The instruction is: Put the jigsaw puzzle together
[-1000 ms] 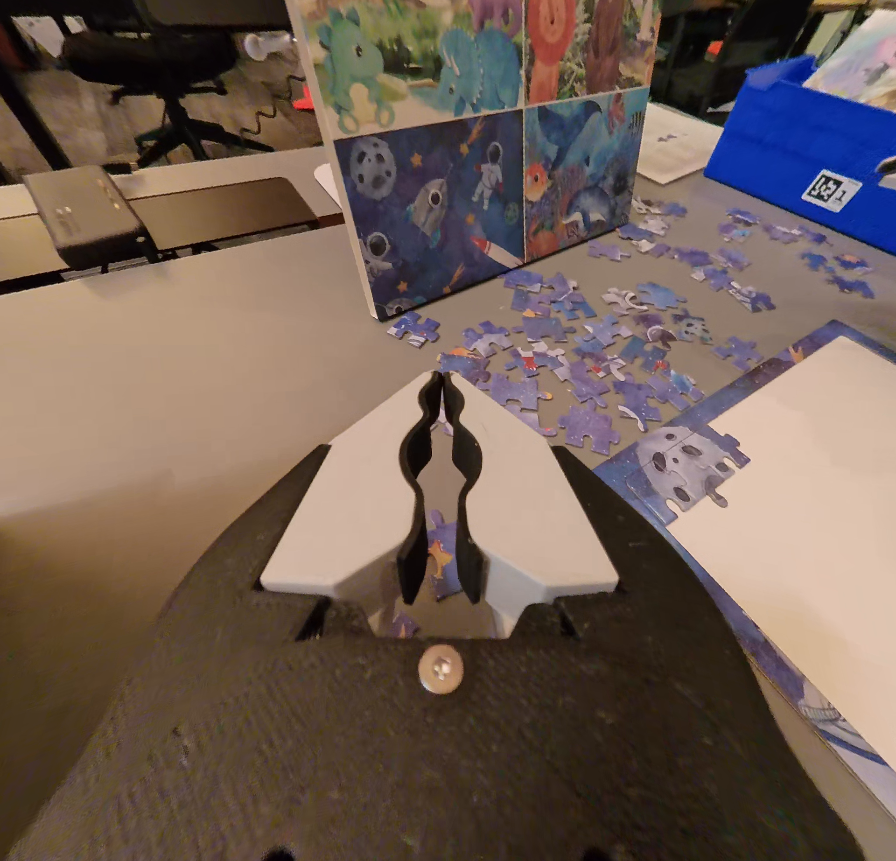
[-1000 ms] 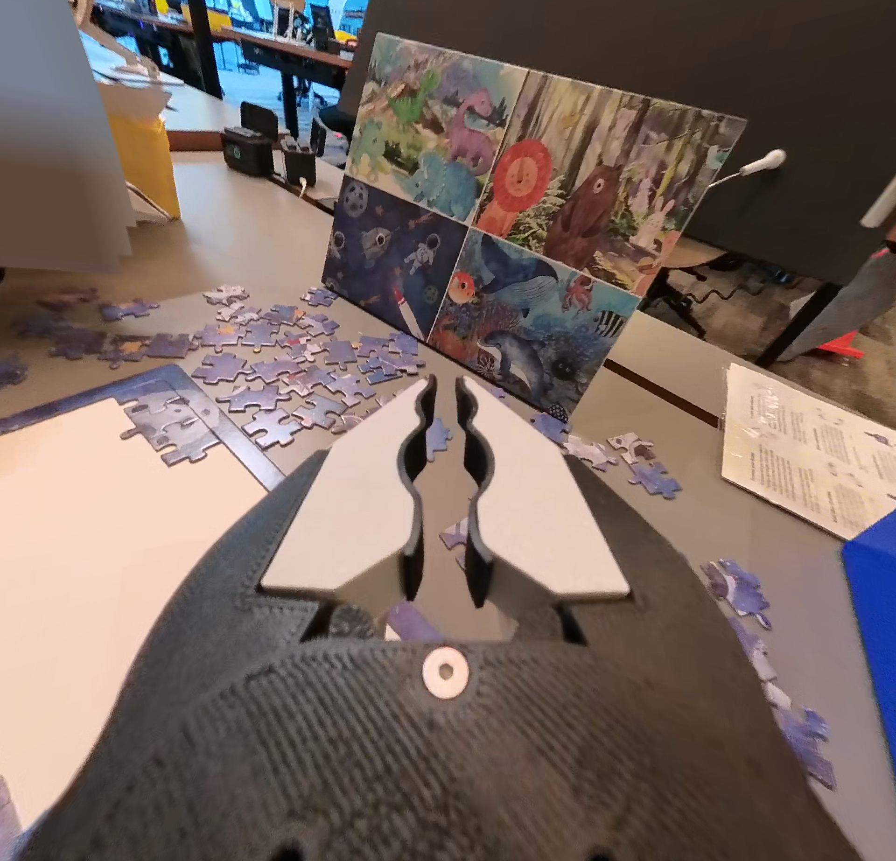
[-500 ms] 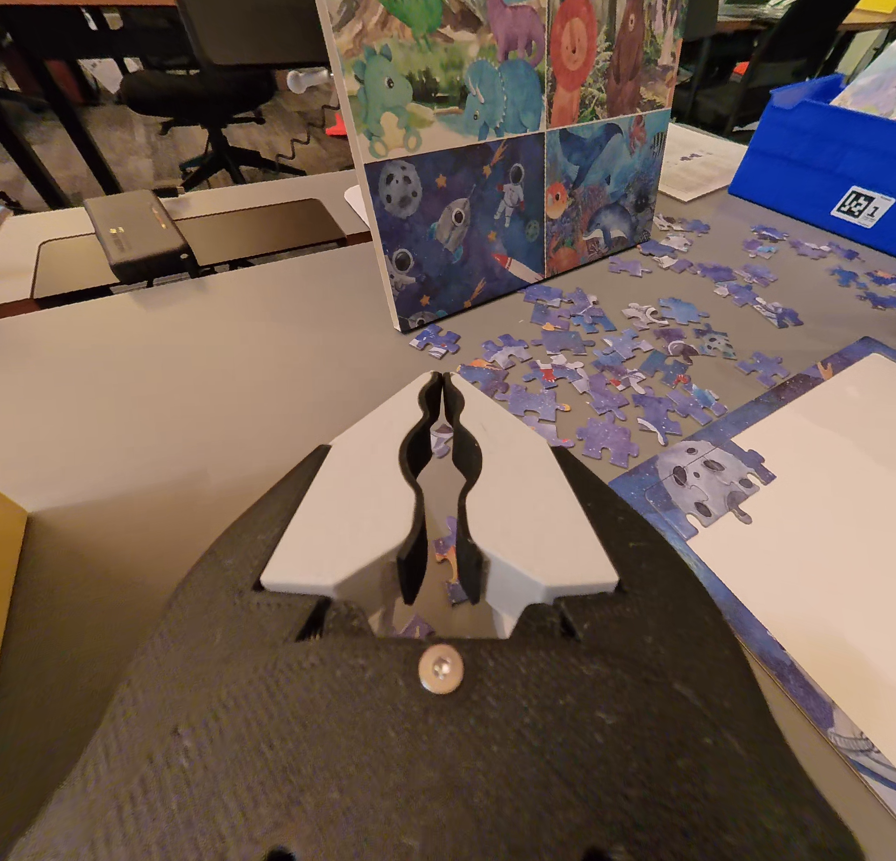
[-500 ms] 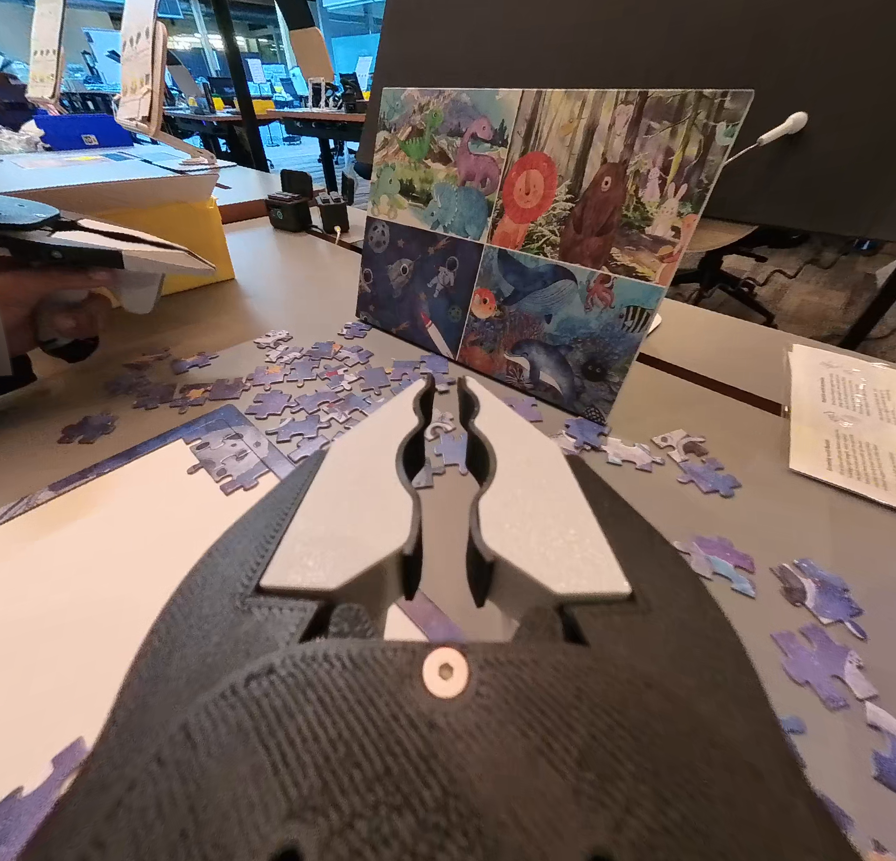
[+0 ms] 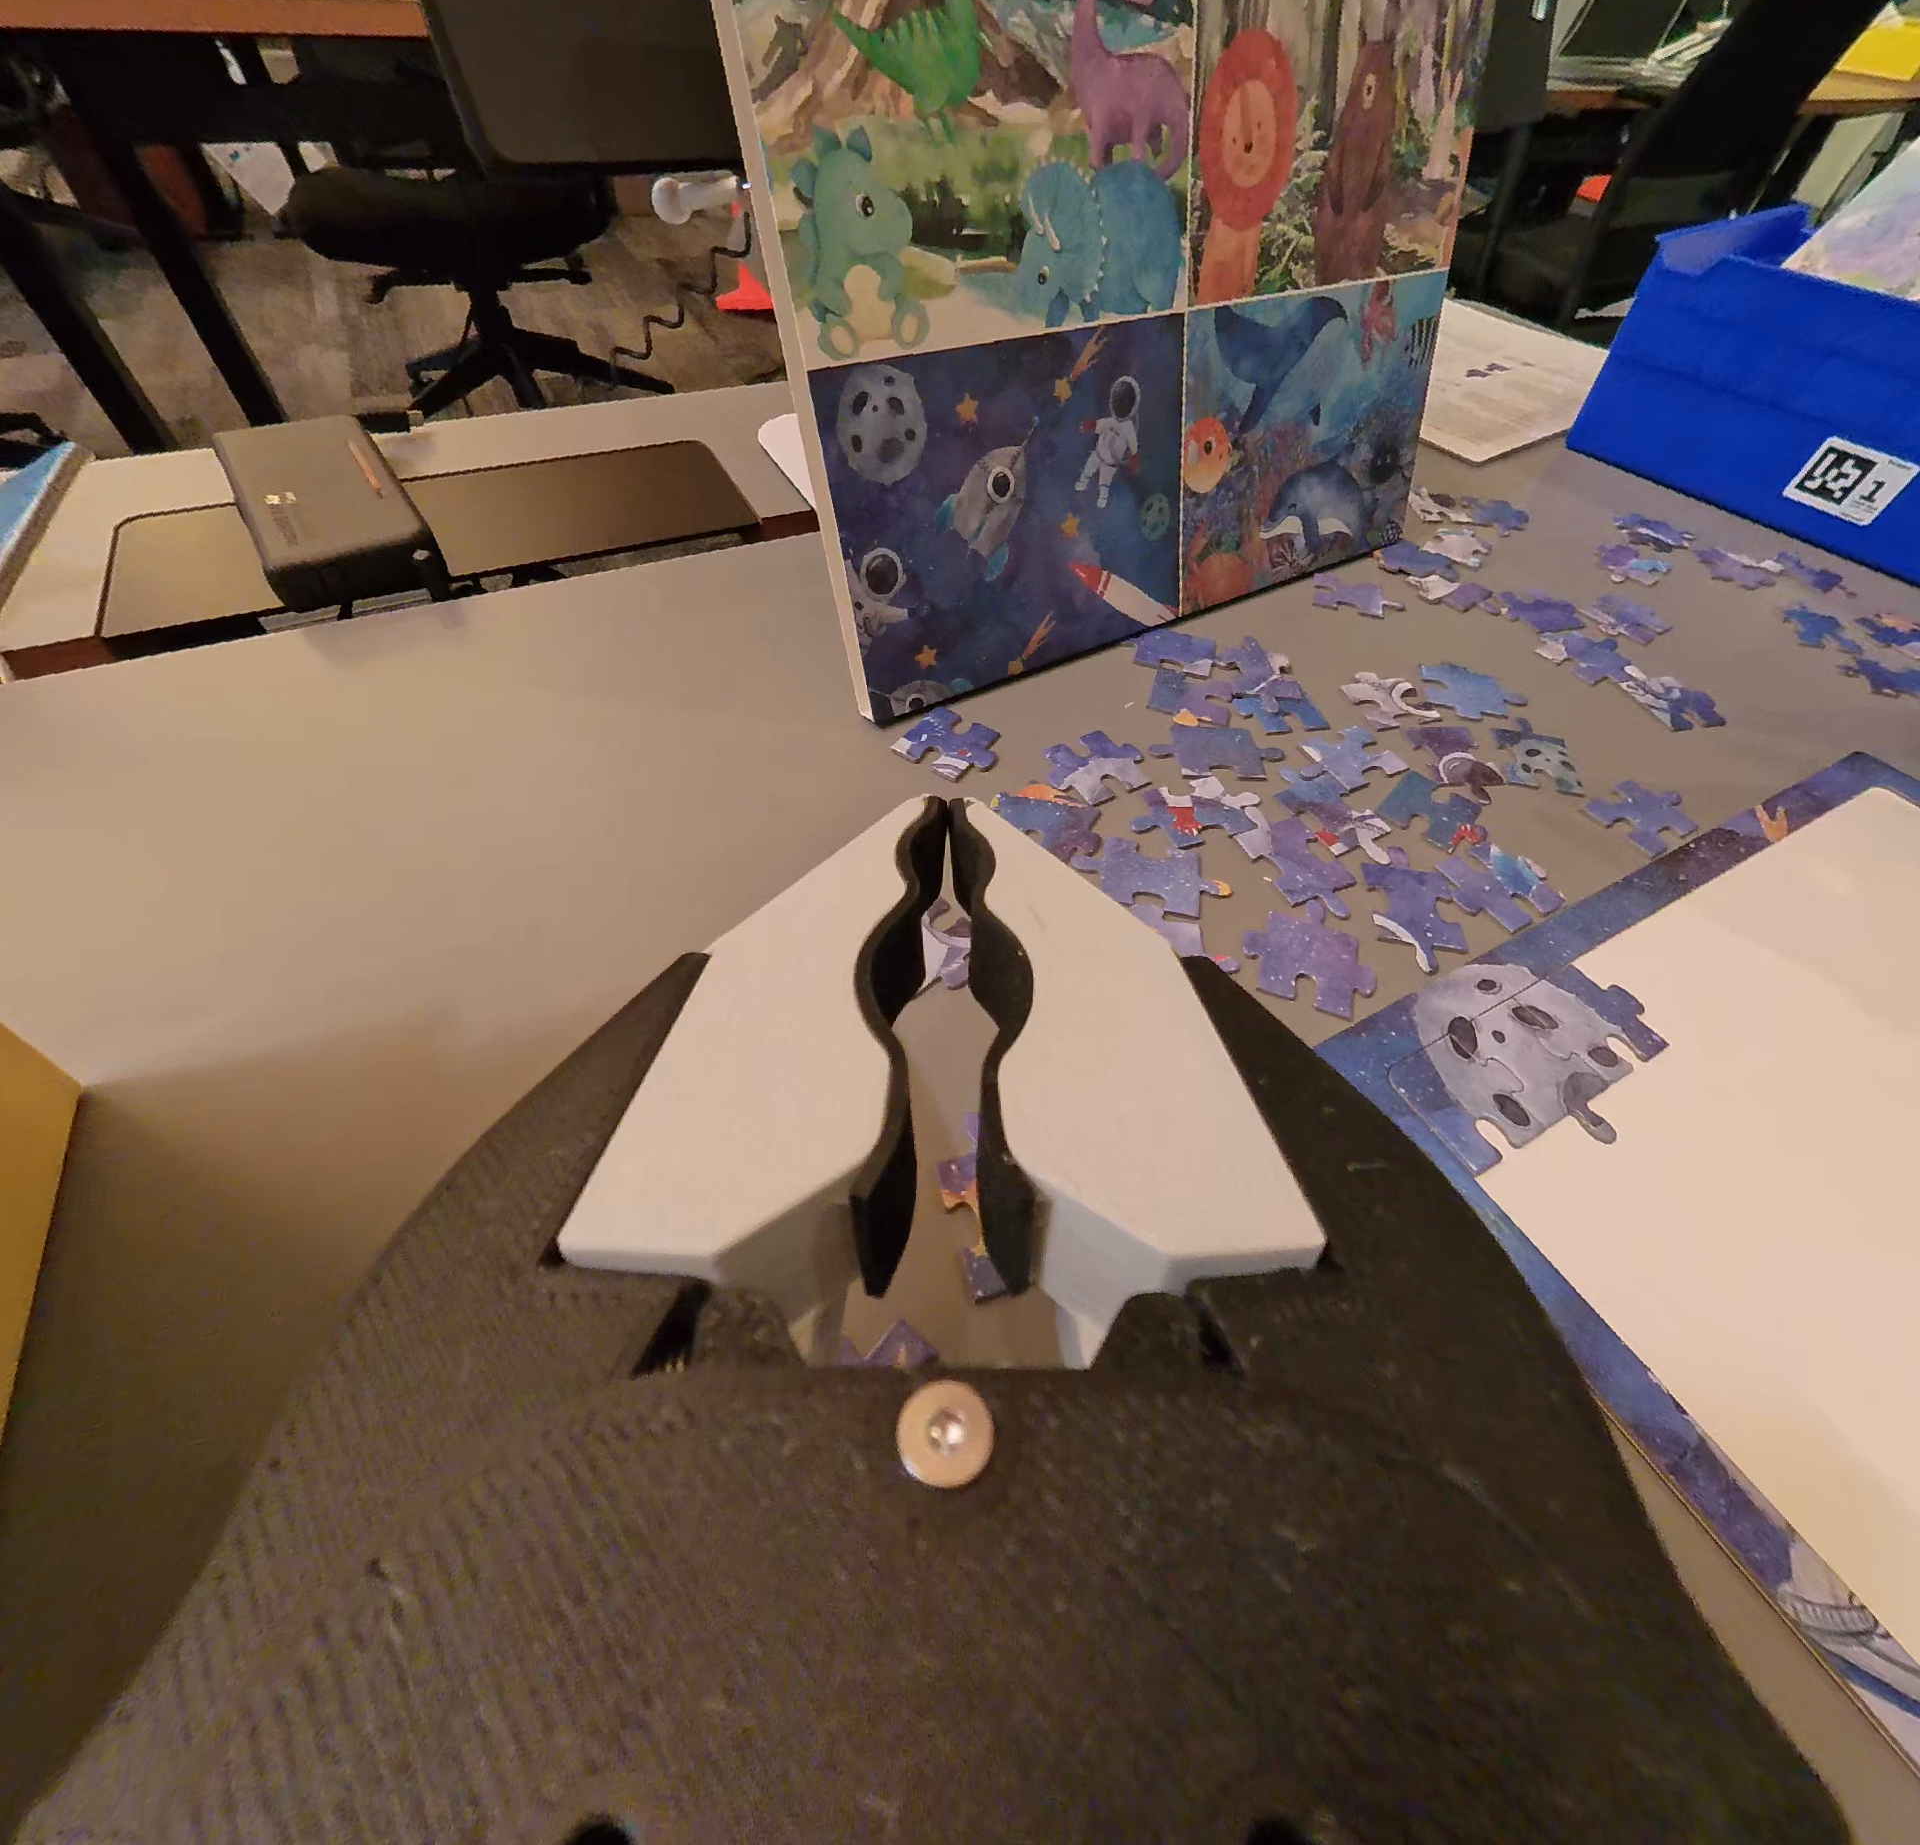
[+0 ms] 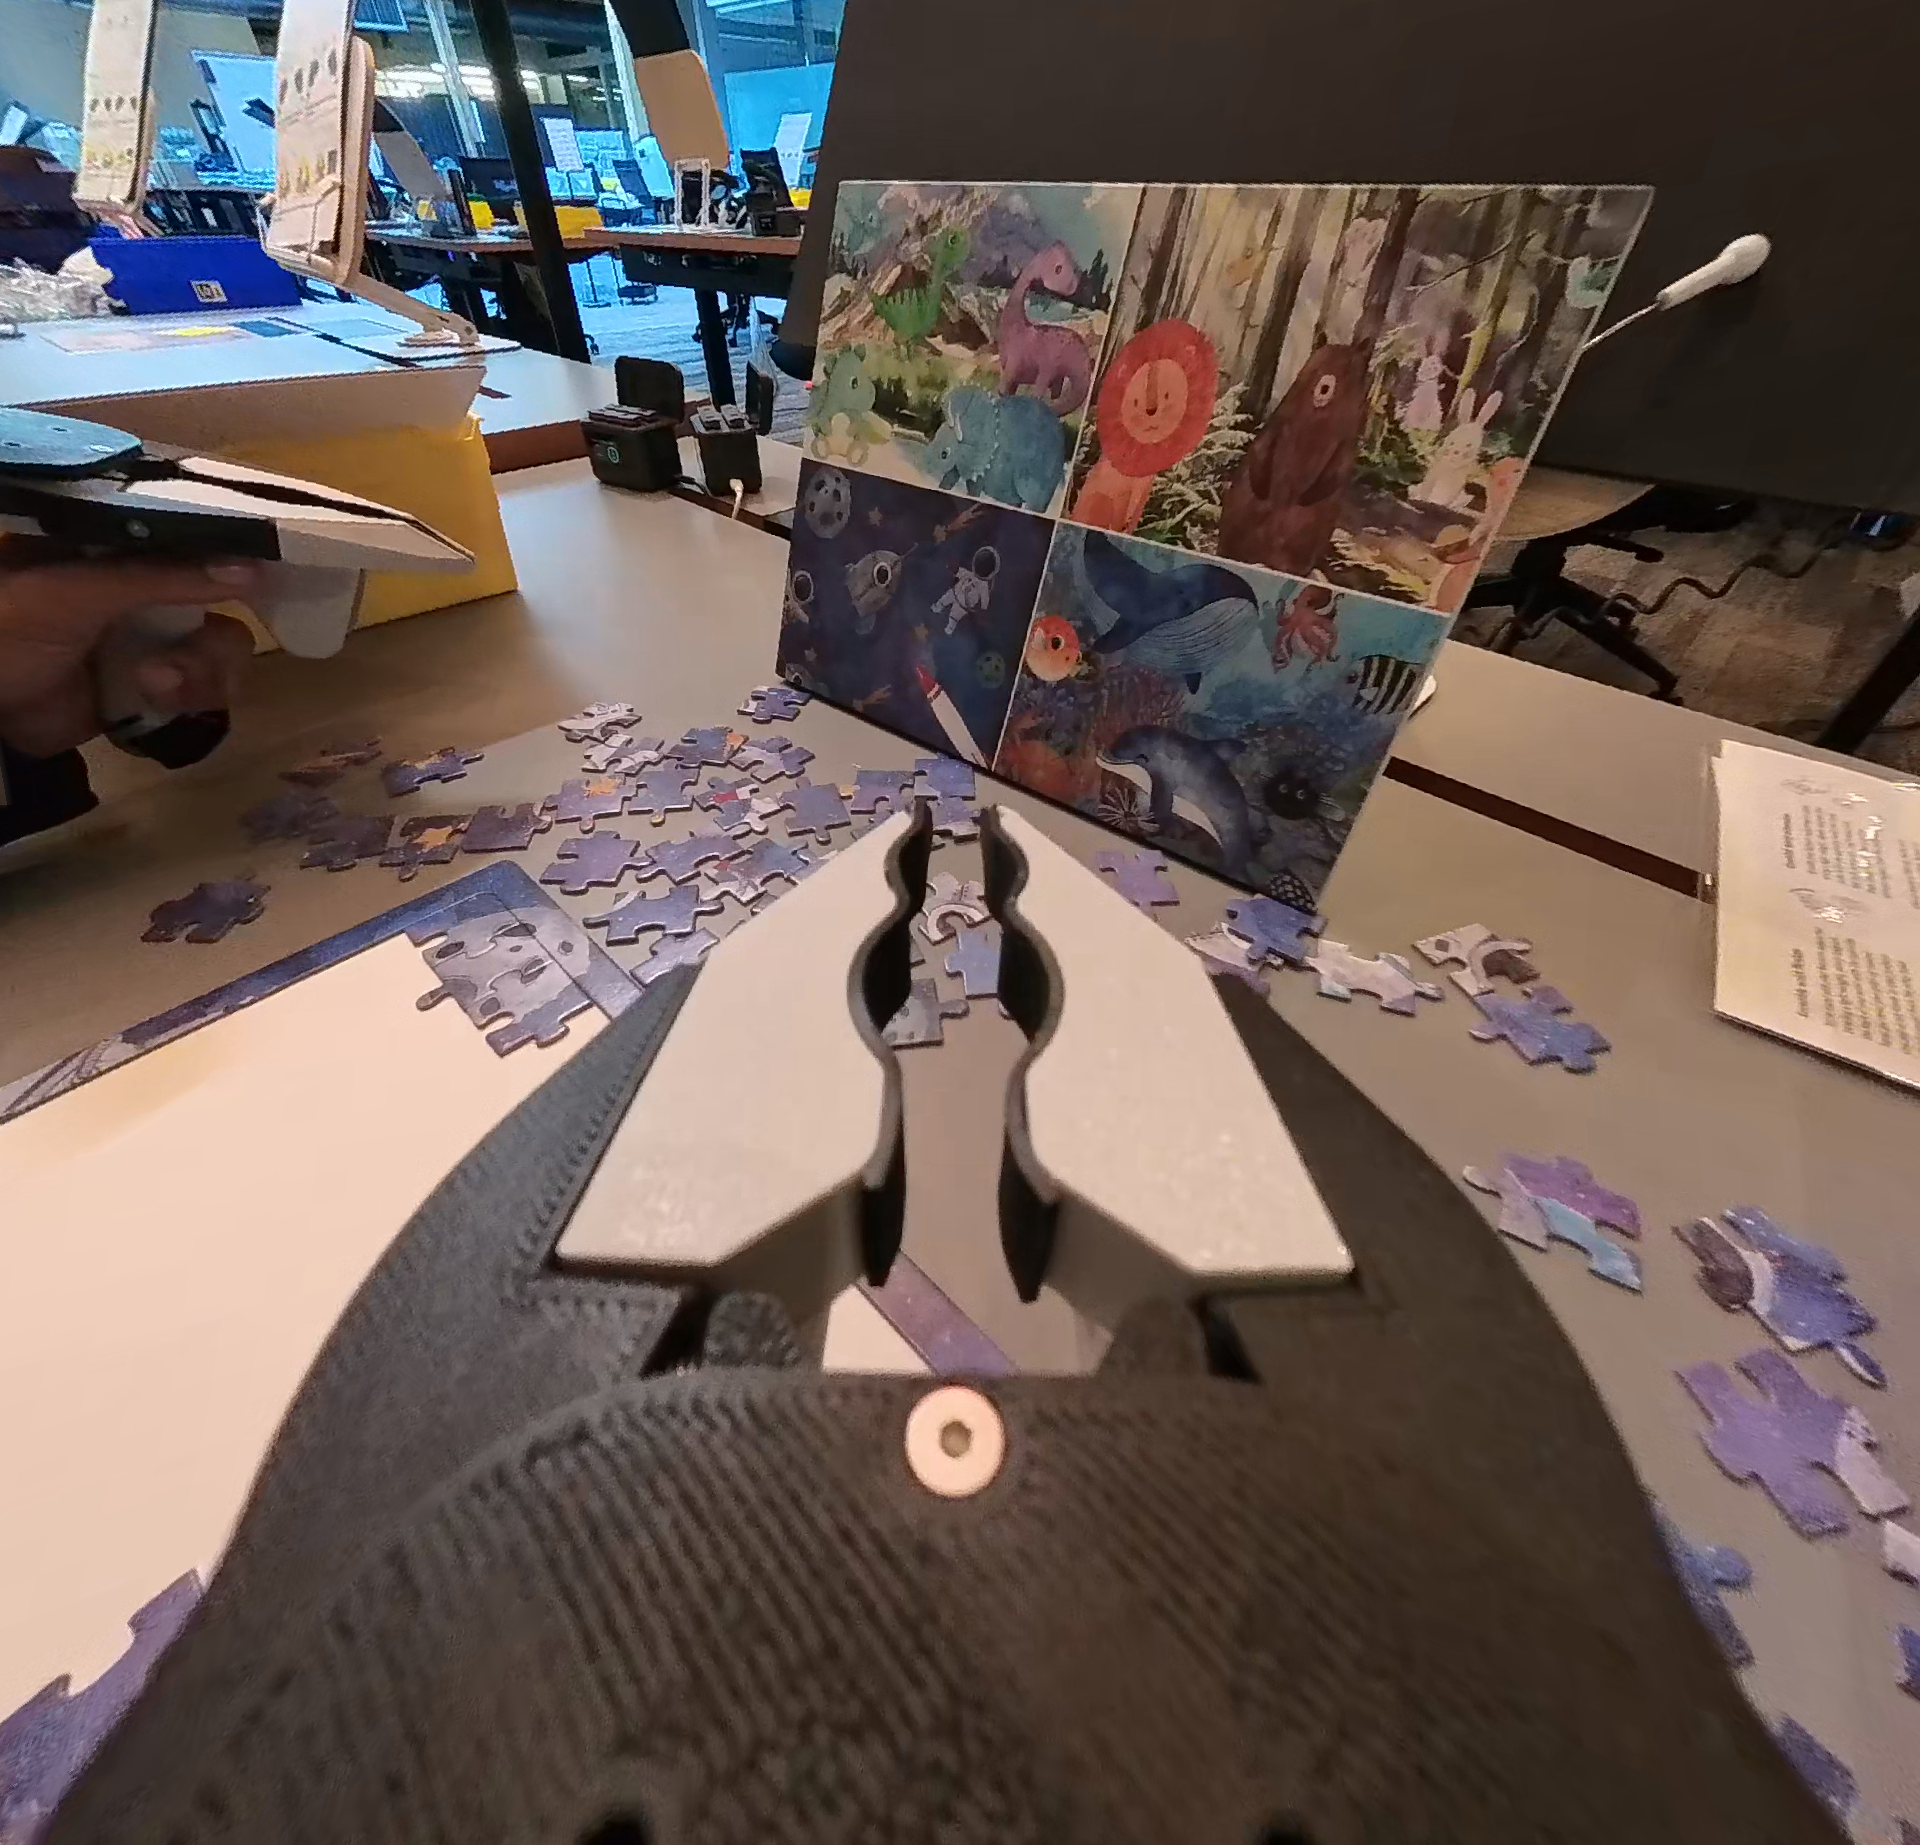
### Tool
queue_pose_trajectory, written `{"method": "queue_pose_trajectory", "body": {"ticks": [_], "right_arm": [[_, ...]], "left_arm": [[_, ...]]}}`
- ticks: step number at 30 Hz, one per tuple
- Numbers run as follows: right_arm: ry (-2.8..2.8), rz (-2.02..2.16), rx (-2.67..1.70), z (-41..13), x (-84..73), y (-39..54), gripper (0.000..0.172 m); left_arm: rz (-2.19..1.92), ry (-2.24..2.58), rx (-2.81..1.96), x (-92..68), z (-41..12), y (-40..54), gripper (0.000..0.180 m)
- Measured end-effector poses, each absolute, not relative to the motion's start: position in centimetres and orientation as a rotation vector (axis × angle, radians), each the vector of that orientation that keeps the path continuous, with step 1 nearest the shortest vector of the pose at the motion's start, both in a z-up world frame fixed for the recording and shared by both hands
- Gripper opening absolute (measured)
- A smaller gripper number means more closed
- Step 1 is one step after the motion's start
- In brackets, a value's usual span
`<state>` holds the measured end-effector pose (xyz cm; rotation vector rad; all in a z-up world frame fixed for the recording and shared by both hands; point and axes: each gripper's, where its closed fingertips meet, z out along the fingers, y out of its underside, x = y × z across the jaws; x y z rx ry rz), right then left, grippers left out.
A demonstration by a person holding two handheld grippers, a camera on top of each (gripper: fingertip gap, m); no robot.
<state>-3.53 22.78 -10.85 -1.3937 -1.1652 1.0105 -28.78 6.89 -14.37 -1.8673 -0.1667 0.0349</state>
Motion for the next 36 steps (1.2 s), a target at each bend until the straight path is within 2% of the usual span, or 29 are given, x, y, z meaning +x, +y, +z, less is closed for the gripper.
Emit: {"method": "queue_pose_trajectory", "body": {"ticks": [36], "right_arm": [[-1.213,0.979,-1.397,-11.58,-4.01,22.27,0.008]], "left_arm": [[0.043,-0.170,-1.884,-28.89,-14.71,6.89,0.000]]}}
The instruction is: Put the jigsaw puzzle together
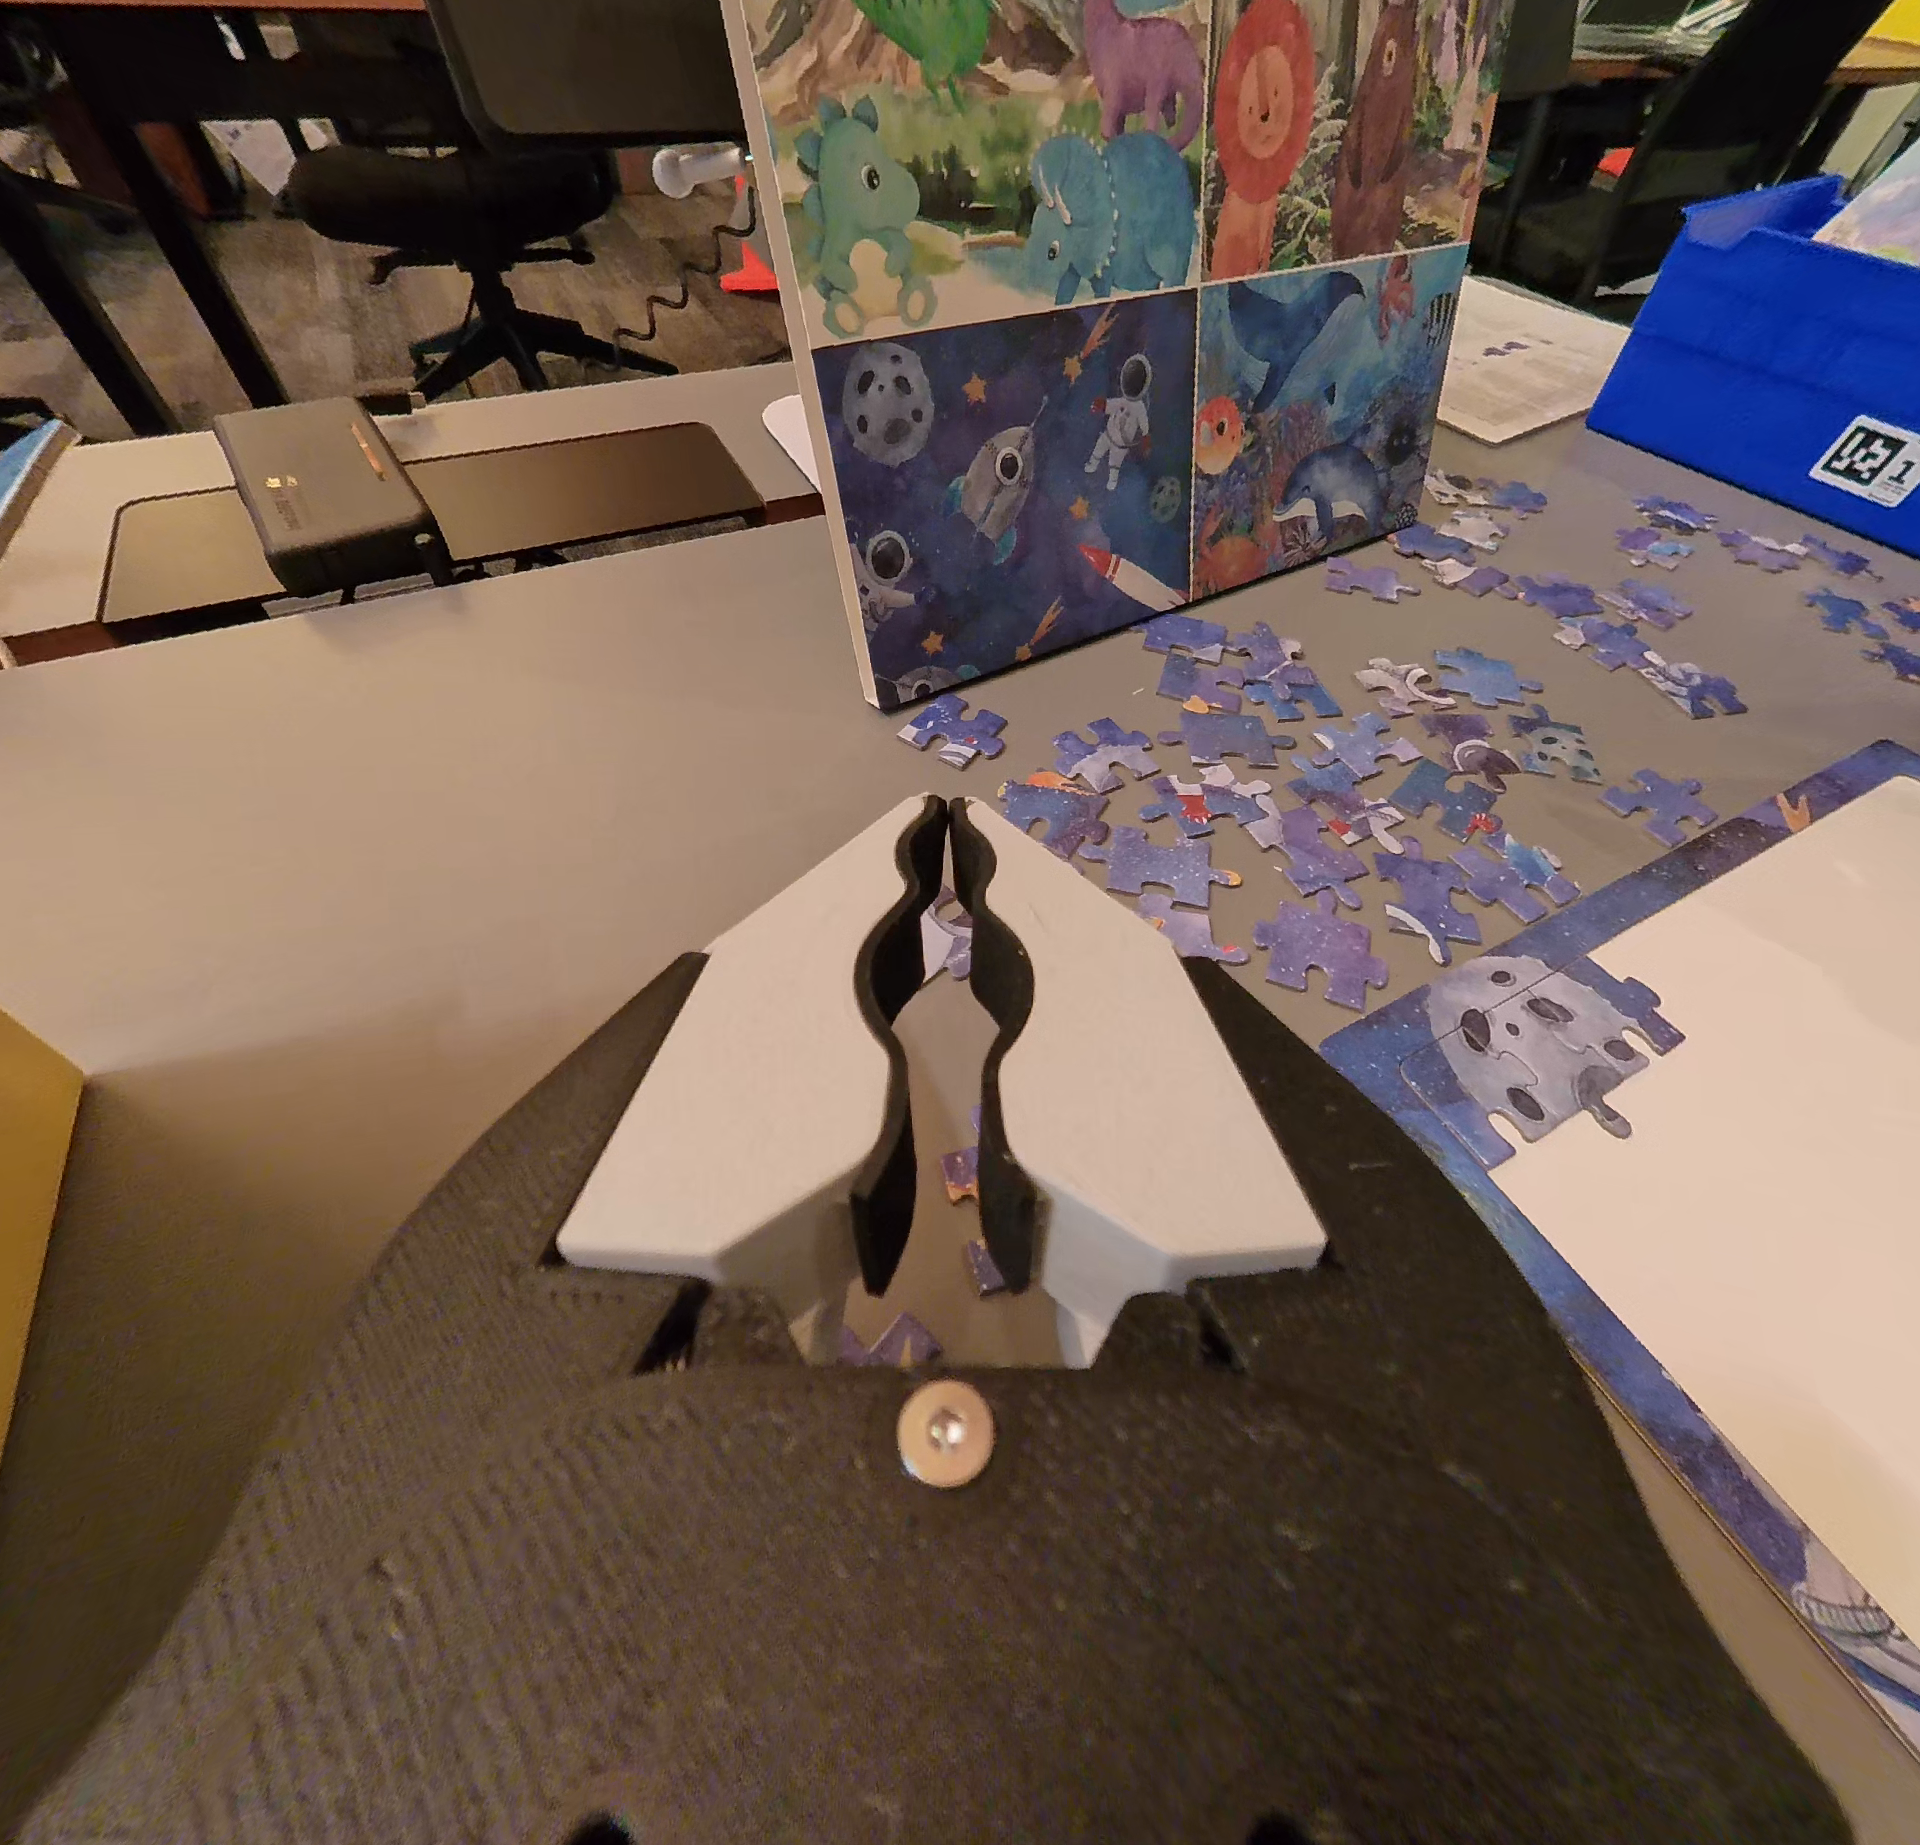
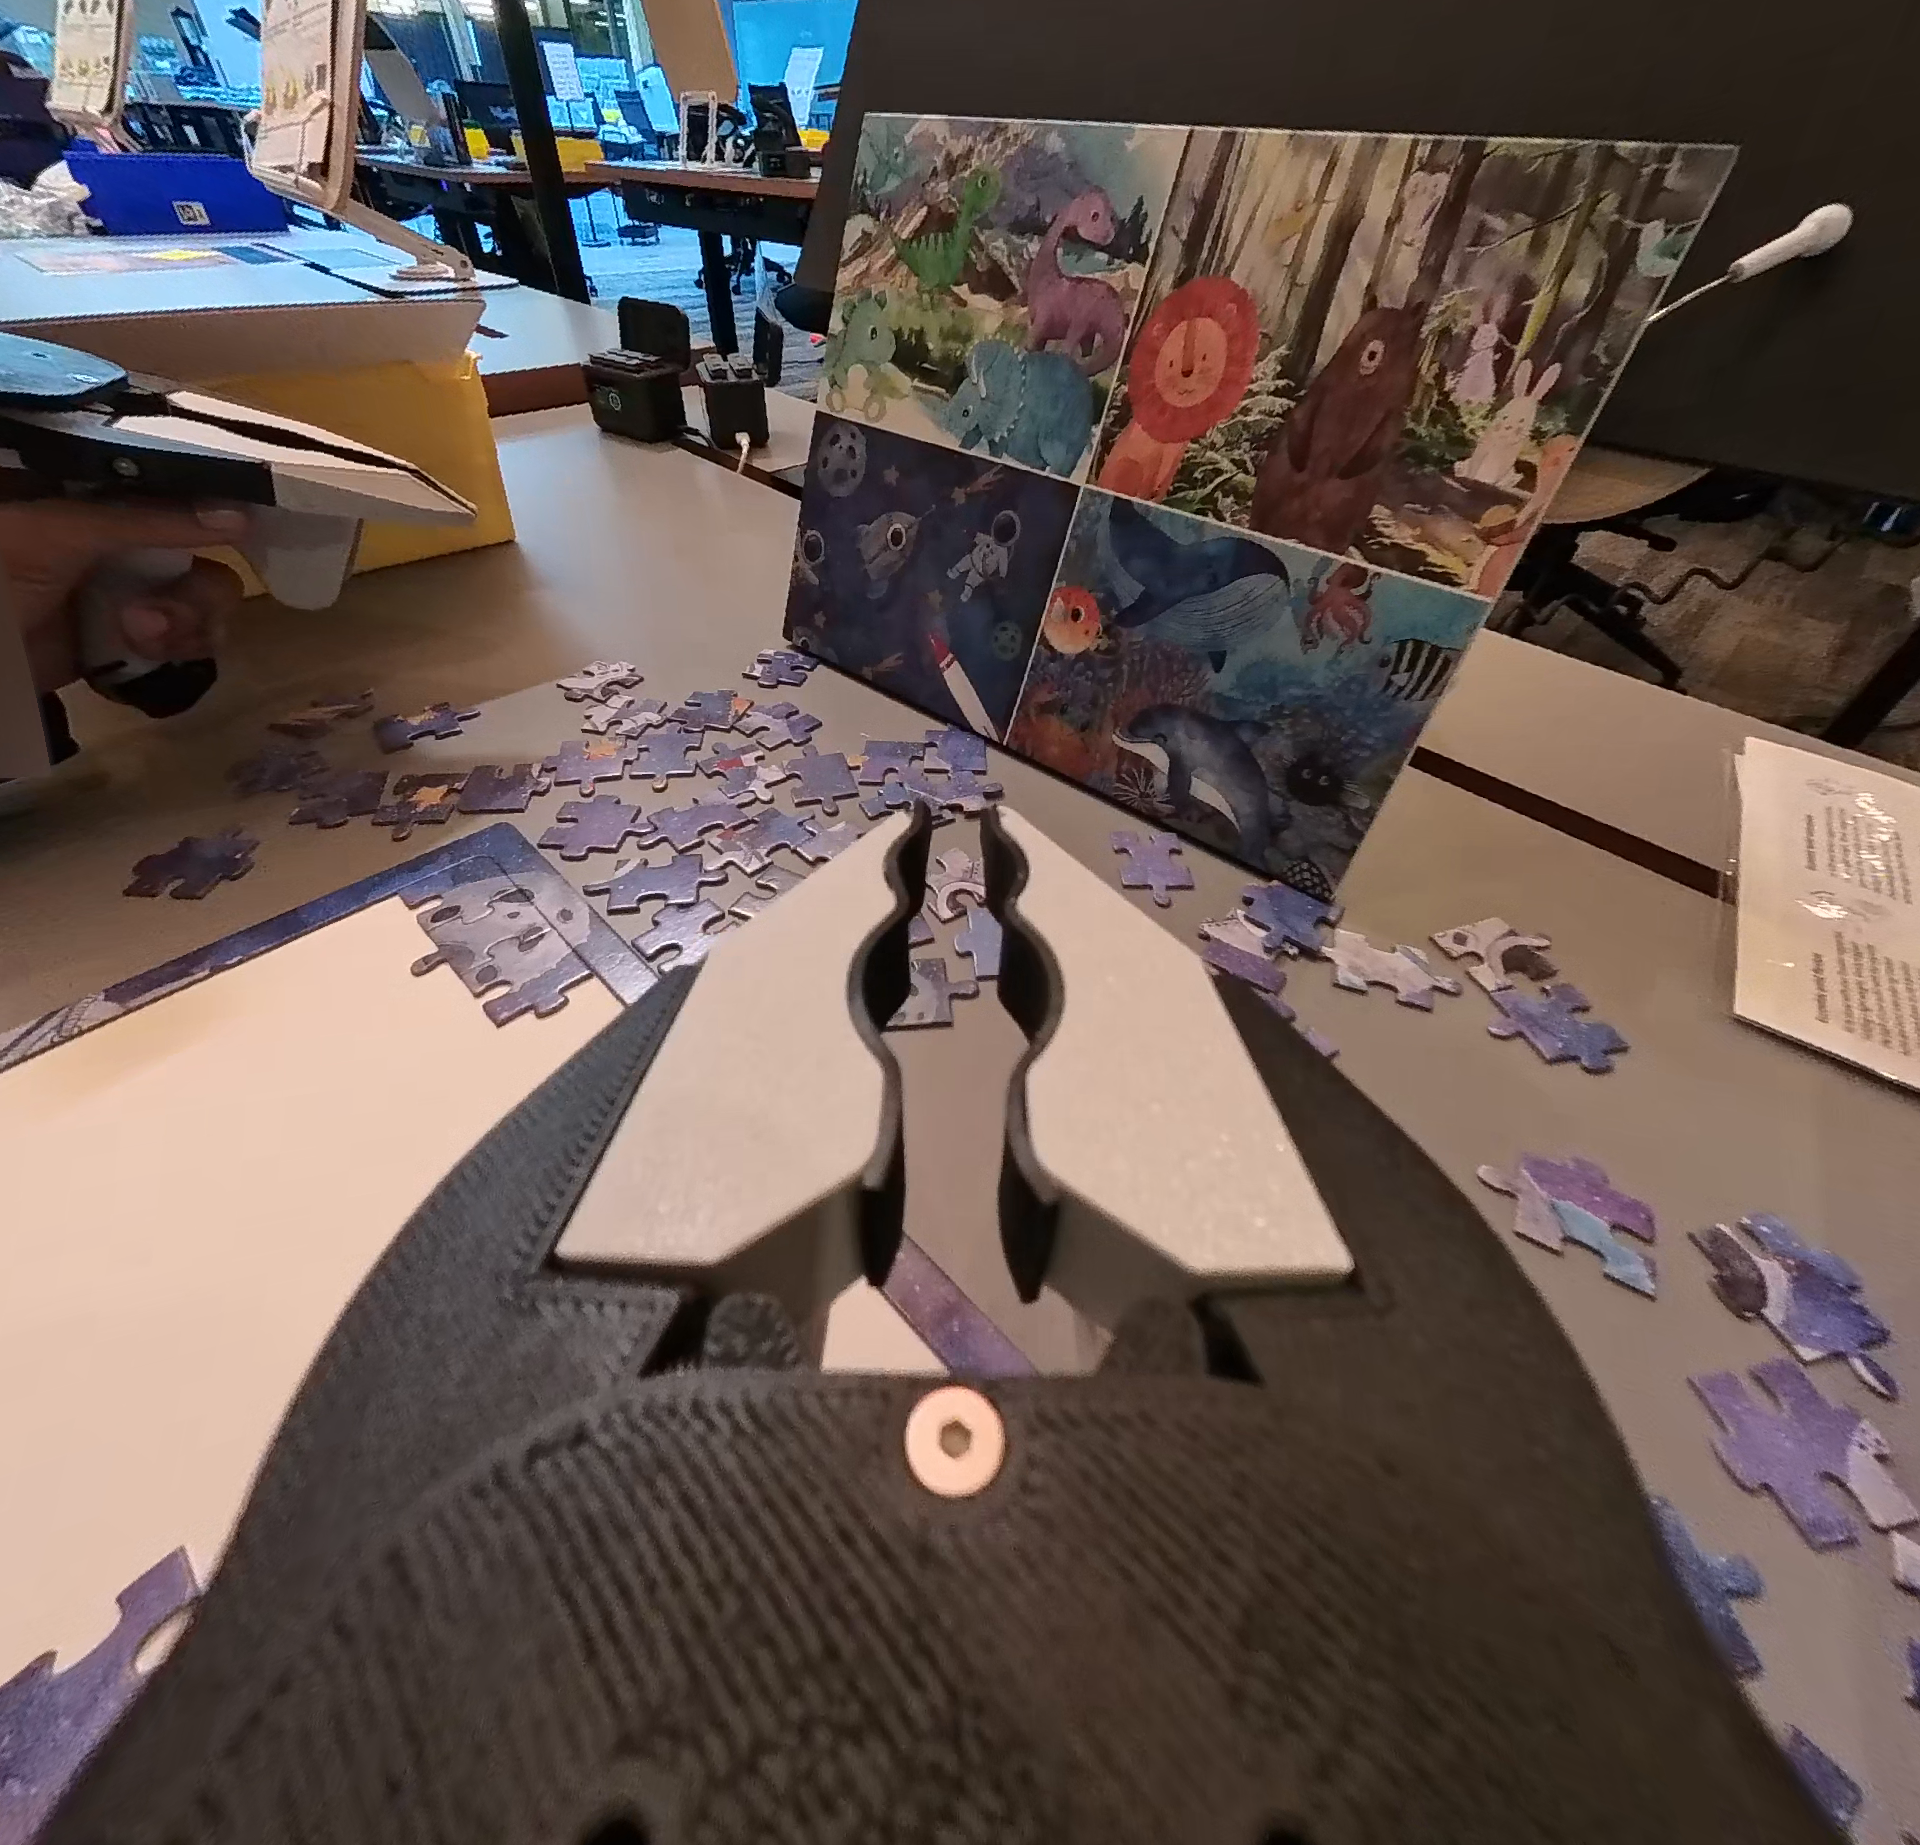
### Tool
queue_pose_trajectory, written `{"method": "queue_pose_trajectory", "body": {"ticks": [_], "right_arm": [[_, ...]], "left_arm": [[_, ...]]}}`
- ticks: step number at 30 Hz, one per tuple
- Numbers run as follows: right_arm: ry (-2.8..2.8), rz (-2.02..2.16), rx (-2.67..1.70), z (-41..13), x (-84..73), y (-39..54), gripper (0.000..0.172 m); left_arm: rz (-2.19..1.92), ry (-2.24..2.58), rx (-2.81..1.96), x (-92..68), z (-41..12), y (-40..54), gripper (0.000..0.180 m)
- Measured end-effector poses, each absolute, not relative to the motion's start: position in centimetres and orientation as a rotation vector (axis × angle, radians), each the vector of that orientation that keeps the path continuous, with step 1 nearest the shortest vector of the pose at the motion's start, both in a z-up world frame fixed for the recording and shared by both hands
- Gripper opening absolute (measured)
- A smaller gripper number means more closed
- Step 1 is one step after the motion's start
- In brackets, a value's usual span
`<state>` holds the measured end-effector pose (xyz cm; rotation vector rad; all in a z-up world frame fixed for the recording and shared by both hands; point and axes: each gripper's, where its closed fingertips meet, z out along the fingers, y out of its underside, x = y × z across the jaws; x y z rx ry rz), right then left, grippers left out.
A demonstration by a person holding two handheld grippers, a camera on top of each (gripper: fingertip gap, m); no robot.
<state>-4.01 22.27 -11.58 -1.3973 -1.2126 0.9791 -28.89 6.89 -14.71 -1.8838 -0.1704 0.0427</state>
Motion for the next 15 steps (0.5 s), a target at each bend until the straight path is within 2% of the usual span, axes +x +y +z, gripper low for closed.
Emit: {"method": "queue_pose_trajectory", "body": {"ticks": [15], "right_arm": [[-1.221,0.974,-1.398,-11.71,-4.08,22.18,0.008]], "left_arm": [[0.045,-0.172,-1.885,-28.95,-14.73,6.86,0.000]]}}
